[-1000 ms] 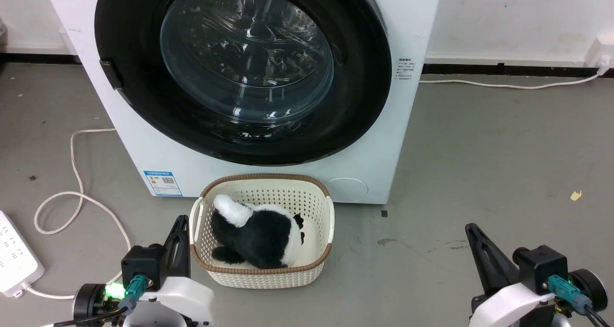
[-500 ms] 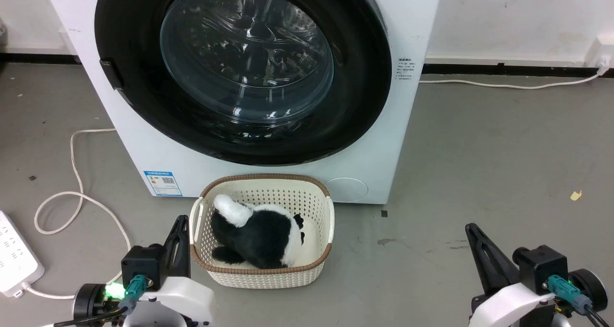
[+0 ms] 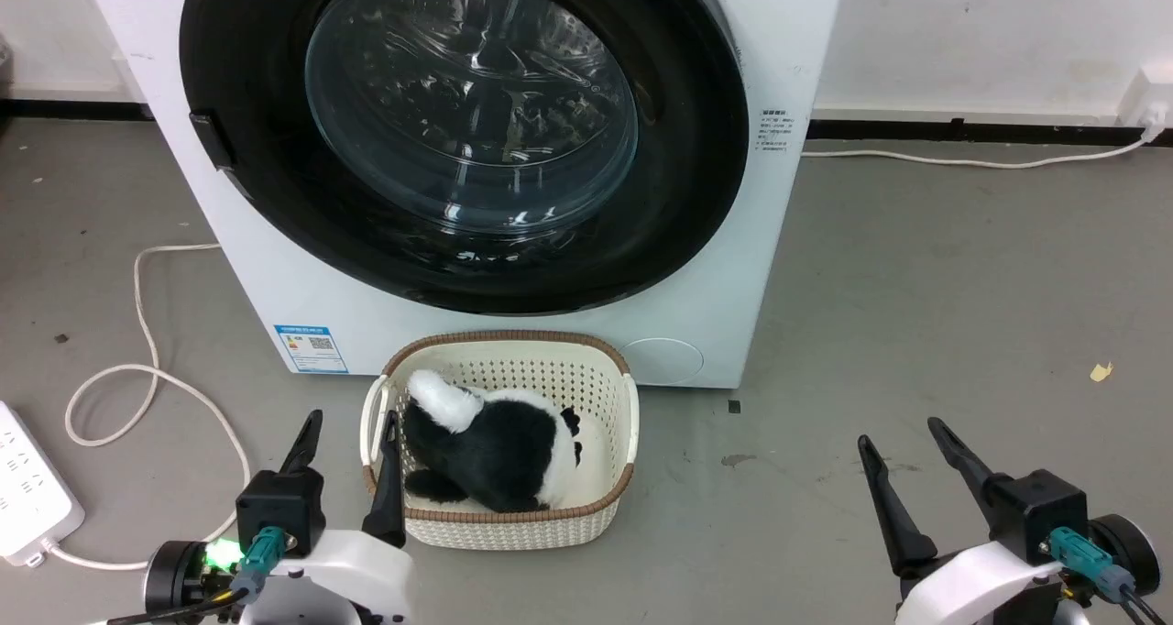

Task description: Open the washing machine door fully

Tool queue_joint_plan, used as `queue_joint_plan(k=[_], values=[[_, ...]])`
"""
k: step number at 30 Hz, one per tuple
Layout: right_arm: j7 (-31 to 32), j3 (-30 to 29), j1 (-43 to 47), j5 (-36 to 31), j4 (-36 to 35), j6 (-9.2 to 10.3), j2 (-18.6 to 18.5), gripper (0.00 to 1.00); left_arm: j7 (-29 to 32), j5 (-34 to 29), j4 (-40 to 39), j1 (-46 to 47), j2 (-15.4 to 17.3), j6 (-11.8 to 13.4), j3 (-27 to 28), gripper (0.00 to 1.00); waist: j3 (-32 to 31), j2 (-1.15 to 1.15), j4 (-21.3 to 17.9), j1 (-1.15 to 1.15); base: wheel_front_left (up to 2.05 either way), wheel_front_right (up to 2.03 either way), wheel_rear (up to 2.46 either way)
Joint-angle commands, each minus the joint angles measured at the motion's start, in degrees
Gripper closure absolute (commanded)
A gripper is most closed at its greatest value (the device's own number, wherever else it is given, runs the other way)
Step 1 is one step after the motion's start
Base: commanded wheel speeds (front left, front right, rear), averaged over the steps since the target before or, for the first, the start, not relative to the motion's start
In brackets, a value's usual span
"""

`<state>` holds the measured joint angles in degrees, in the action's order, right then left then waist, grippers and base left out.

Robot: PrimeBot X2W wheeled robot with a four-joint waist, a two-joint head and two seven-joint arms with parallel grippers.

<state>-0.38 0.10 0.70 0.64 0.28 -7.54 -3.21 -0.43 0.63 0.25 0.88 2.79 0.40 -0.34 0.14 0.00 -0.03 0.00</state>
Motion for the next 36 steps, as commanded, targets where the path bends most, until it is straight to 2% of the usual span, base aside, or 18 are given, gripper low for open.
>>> queue_joint_plan(k=[1, 12, 27, 36], values=[[-0.7, -0.1, 0.0, 0.8, 0.1, 0.0, 0.0, 0.0, -0.6, 0.1, 0.0, 0.0, 0.0, 0.4, -0.3, 0.0, 0.1, 0.0, 0.0, 0.0, 0.0, 0.0, 0.0], [-2.1, -0.1, -1.0, 2.1, -0.2, 0.01, -0.4, 0.0, -2.1, 0.2, -0.3, 0.5, 0.0, 1.2, -1.5, 0.0, 1.9, 0.0, 0.5, 0.0, 0.0, 0.0, 0.0], [-3.9, -0.2, -6.9, 5.4, -0.9, 0.02, -4.5, 0.0, -3.8, 0.6, -0.9, 2.6, 0.0, 2.8, -3.7, 0.0, 5.9, 0.0, 2.1, 0.0, 0.0, 0.0, 0.0], [-4.2, 0.4, -12.5, 9.8, -0.4, 0.02, -7.4, 0.0, -4.9, 0.8, -1.3, 3.8, 0.0, 3.9, -4.7, 0.0, 8.4, 0.0, 3.1, 0.0, 0.0, 0.0, 0.0]])
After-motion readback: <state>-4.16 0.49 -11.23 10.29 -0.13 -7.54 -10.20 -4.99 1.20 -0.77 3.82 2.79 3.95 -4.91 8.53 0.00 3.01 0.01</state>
